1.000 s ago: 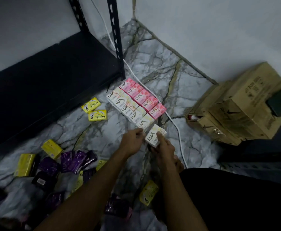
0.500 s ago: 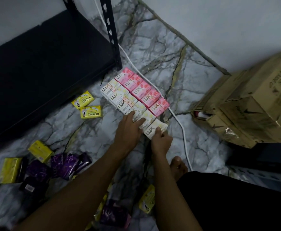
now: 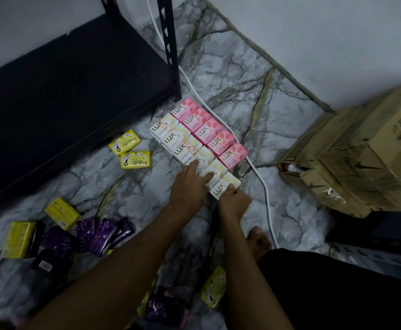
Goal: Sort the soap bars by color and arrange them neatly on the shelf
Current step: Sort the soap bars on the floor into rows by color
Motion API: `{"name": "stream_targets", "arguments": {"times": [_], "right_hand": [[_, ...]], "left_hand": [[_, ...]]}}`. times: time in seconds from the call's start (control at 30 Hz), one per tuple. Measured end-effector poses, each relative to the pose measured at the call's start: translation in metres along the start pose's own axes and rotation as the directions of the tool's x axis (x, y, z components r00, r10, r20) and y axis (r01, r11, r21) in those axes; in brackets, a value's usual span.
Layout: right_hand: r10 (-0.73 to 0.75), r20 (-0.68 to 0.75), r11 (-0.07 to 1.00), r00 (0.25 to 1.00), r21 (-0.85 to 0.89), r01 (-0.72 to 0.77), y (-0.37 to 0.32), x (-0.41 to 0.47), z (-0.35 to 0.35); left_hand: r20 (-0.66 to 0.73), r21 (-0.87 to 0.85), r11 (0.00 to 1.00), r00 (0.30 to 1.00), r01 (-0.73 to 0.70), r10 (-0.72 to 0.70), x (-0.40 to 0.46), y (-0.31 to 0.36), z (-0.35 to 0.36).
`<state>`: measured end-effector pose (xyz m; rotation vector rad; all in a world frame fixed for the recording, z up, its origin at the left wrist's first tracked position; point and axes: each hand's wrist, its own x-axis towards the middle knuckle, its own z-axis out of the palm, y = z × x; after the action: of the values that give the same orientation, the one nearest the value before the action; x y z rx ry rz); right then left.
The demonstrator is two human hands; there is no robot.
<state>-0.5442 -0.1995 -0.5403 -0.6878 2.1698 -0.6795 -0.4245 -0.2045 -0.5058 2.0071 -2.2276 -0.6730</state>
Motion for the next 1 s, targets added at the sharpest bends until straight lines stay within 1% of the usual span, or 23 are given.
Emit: {"name": "stream_targets", "arguments": {"times": [0.07,0.17,0.3,0.4,0.47,0.53,0.6,0.63,0.7,0.77,0.83,0.9,0.97,1.0], "right_hand": [[0.011,-0.011,0.999,1.0,-0.044,-0.011,-0.004,-0.002,0.005],[0.027,-0.005,0.999,1.0,-0.027,-0.027,-0.005,0.002,0.003],[0.058,0.018,0.998,0.998,0.005,-0.058,-0.004,0.005,0.004],[0.107,0.044,0.994,0.993,0.004,-0.107,-0.005,0.004,0.001],[0.118,0.028,0.993,0.993,-0.017,-0.117,-0.012,-0.006,-0.008],[0.111,-0.054,0.993,0.992,-0.039,-0.113,-0.019,-0.028,-0.017],[0.054,-0.143,0.997,0.988,-0.041,-0.061,-0.02,-0.054,-0.02],[0.01,-0.154,0.999,0.988,-0.038,-0.016,-0.021,-0.072,-0.019],[-0.089,-0.104,0.995,0.991,-0.044,0.084,-0.023,-0.108,-0.009],[-0.203,-0.01,0.978,0.979,-0.058,0.203,-0.02,-0.143,0.006],[-0.309,0.118,0.943,0.944,-0.091,0.32,-0.016,-0.179,0.02],[-0.377,0.251,0.898,0.892,-0.14,0.418,-0.006,-0.212,0.028],[-0.402,0.353,0.856,0.845,-0.182,0.484,0.009,-0.24,0.032],[-0.403,0.392,0.838,0.827,-0.204,0.506,0.019,-0.25,0.032]], "left_hand": [[-0.014,-0.013,1.0,1.0,0.018,-0.019,0.002,0.0,-0.002],[-0.018,-0.029,1.0,1.0,0.007,-0.007,0.004,0.0,-0.001],[0.021,-0.029,0.999,0.999,-0.031,0.031,0.0,-0.001,-0.006],[-0.01,-0.102,0.993,0.998,-0.057,0.056,-0.018,-0.006,-0.014],[-0.056,-0.179,0.983,0.998,-0.036,0.026,-0.04,-0.014,-0.02],[-0.073,-0.238,0.971,0.997,0.02,-0.038,-0.071,-0.024,-0.025],[-0.063,-0.269,0.955,0.988,0.122,-0.144,-0.107,-0.039,-0.027],[-0.064,-0.276,0.946,0.979,0.168,-0.193,-0.126,-0.048,-0.027],[-0.077,-0.297,0.924,0.958,0.242,-0.276,-0.163,-0.068,-0.026],[-0.07,-0.314,0.895,0.932,0.317,-0.355,-0.197,-0.087,-0.029],[-0.112,-0.346,0.862,0.896,0.37,-0.429,-0.23,-0.102,-0.036],[-0.152,-0.423,0.801,0.838,0.425,-0.525,-0.26,-0.119,-0.036],[-0.163,-0.485,0.738,0.78,0.47,-0.604,-0.289,-0.139,-0.027],[-0.144,-0.509,0.701,0.754,0.499,-0.641,-0.302,-0.15,-0.018]]}}
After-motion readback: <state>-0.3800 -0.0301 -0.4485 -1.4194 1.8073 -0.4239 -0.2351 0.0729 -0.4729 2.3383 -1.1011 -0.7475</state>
